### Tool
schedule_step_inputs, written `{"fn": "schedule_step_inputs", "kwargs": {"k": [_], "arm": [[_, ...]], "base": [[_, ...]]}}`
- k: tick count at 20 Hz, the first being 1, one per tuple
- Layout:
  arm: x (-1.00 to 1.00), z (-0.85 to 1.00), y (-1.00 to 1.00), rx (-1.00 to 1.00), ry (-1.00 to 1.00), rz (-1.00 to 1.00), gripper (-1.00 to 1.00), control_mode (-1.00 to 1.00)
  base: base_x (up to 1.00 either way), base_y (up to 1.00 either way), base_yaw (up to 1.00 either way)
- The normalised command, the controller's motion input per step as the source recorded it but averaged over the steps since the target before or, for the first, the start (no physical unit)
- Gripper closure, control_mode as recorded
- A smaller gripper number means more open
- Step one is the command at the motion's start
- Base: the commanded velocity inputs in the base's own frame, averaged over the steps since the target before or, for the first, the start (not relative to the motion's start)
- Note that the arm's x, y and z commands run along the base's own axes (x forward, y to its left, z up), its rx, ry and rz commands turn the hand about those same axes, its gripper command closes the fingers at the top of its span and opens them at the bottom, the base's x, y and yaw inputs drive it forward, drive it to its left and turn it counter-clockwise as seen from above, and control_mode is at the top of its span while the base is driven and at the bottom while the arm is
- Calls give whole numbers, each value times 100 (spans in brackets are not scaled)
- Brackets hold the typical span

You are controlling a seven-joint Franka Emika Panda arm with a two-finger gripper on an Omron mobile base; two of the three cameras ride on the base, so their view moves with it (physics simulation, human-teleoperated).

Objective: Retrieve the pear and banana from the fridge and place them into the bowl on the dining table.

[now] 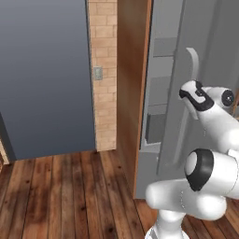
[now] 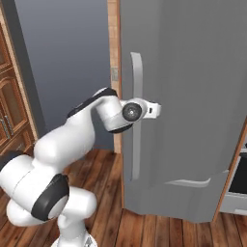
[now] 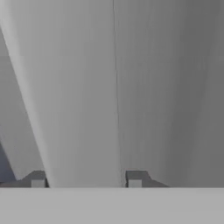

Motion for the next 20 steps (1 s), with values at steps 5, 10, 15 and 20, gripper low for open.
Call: {"fn": "schedule_step_inputs", "kwargs": {"k": [5,10,15,20], "arm": [[-100,34,-100,0,3,-7,100,-100],[-99,37,-100,0,7,-8,100,-100],[-88,36,-100,1,11,-7,100,-100],[-79,36,-97,0,11,-5,-100,-100]], "base": [[0,0,0],[0,0,0],[0,0,0],[0,0,0]]}}
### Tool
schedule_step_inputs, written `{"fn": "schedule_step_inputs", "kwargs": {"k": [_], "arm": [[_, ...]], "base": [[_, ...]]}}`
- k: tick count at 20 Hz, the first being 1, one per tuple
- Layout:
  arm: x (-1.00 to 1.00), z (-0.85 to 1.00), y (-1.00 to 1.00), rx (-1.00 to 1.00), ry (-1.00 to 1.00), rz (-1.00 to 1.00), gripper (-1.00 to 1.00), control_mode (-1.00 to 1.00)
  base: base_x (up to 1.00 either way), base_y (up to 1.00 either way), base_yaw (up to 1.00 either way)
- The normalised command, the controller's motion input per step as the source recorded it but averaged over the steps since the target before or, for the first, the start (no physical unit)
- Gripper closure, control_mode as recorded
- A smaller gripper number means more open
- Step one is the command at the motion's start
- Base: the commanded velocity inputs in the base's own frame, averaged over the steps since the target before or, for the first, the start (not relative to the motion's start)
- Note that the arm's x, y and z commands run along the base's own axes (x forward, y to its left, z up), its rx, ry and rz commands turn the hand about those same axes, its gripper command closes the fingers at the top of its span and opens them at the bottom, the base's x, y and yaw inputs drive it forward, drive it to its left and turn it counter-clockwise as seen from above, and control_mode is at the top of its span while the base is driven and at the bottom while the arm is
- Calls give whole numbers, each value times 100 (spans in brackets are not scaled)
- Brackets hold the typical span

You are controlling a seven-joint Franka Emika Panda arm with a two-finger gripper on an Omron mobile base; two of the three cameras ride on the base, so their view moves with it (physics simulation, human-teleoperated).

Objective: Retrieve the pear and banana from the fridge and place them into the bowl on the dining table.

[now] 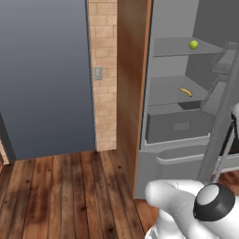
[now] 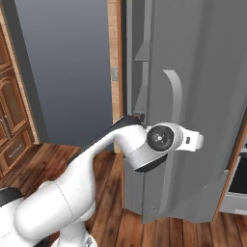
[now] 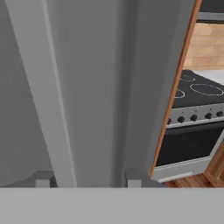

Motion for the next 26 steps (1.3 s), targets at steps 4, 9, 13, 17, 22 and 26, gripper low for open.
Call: {"fn": "schedule_step_inputs", "kwargs": {"k": [4,9,13,17,22,26], "arm": [[-95,54,-64,0,1,-2,-100,-100],[-86,55,-41,-5,-7,-3,-100,-100],[-100,64,2,-15,-18,-4,-100,-100],[-90,56,47,-21,-6,-6,-100,-100],[-20,31,79,-22,1,-6,-100,-100],[9,13,86,-19,4,-4,-100,-100]], "base": [[0,0,0],[0,0,0],[0,0,0],[0,0,0],[0,0,0],[0,0,0]]}}
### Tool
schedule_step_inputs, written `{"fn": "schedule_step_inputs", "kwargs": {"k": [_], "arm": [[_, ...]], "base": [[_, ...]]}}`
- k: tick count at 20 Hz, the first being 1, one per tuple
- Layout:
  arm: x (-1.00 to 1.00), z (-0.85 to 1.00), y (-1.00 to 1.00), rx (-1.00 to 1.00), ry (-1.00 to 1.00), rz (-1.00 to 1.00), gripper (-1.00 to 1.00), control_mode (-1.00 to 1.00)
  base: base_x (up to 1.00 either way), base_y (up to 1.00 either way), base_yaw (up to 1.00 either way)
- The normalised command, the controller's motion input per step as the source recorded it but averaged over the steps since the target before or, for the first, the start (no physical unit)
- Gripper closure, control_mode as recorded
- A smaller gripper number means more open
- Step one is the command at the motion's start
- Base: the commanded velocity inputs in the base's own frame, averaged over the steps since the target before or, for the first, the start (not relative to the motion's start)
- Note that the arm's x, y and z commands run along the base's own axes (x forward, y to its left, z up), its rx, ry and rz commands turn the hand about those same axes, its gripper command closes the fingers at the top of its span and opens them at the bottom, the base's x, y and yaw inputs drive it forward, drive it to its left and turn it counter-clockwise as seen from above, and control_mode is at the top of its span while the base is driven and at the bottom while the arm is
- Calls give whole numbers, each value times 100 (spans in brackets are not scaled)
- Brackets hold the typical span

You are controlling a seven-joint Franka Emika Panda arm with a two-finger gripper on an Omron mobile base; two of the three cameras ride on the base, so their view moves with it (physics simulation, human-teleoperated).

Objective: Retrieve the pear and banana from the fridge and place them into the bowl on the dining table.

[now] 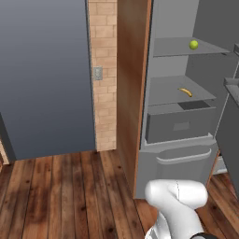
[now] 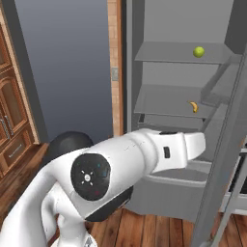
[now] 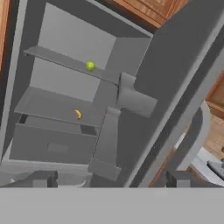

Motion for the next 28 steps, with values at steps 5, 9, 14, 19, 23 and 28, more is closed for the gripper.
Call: {"fn": "schedule_step_inputs", "kwargs": {"k": [5,9,14,19,23,28], "arm": [[28,2,72,-13,7,-6,-100,-100],[33,0,46,-2,15,-6,-100,-100],[37,-1,32,0,18,-13,-100,-100],[39,-4,29,7,32,-10,-100,-100],[8,-2,15,16,32,0,-100,-100],[-7,-25,21,16,4,0,-100,-100]], "base": [[0,0,0],[0,0,0],[0,0,0],[0,0,0],[0,0,0],[0,0,0]]}}
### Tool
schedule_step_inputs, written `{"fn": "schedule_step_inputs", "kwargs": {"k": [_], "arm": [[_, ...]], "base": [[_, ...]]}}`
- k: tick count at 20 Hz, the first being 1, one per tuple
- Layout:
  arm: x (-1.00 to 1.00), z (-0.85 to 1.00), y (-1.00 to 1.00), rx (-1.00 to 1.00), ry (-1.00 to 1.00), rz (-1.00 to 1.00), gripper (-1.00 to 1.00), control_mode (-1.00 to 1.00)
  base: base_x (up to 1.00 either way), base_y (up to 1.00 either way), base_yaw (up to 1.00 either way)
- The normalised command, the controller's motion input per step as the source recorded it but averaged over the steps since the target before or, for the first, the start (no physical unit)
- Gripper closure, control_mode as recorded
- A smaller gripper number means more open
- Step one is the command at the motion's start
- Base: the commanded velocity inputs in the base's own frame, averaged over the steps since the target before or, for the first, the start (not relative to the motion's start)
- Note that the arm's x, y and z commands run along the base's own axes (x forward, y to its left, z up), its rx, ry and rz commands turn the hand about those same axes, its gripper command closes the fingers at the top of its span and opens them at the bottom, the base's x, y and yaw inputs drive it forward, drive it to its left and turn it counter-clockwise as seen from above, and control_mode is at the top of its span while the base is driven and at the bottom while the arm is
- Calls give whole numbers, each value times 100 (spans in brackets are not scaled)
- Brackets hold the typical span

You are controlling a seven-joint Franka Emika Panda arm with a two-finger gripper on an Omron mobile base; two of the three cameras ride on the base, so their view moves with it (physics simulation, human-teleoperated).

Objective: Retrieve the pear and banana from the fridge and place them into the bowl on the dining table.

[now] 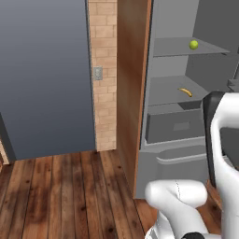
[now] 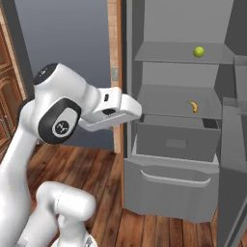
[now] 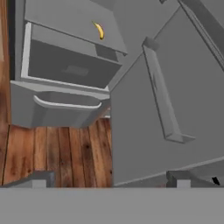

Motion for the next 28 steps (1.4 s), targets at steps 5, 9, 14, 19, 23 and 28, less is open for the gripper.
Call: {"fn": "schedule_step_inputs", "kwargs": {"k": [5,9,14,19,23,28], "arm": [[-17,-47,45,17,-12,0,-100,-100],[-16,-57,62,17,-23,0,-100,-100],[0,-44,66,19,-20,6,-100,-100],[8,-21,61,20,-16,13,-100,-100],[-1,11,18,6,-4,6,-100,-100],[-5,11,19,0,0,3,-100,-100]], "base": [[0,0,0],[0,0,0],[0,0,0],[0,0,0],[0,0,0],[0,0,0]]}}
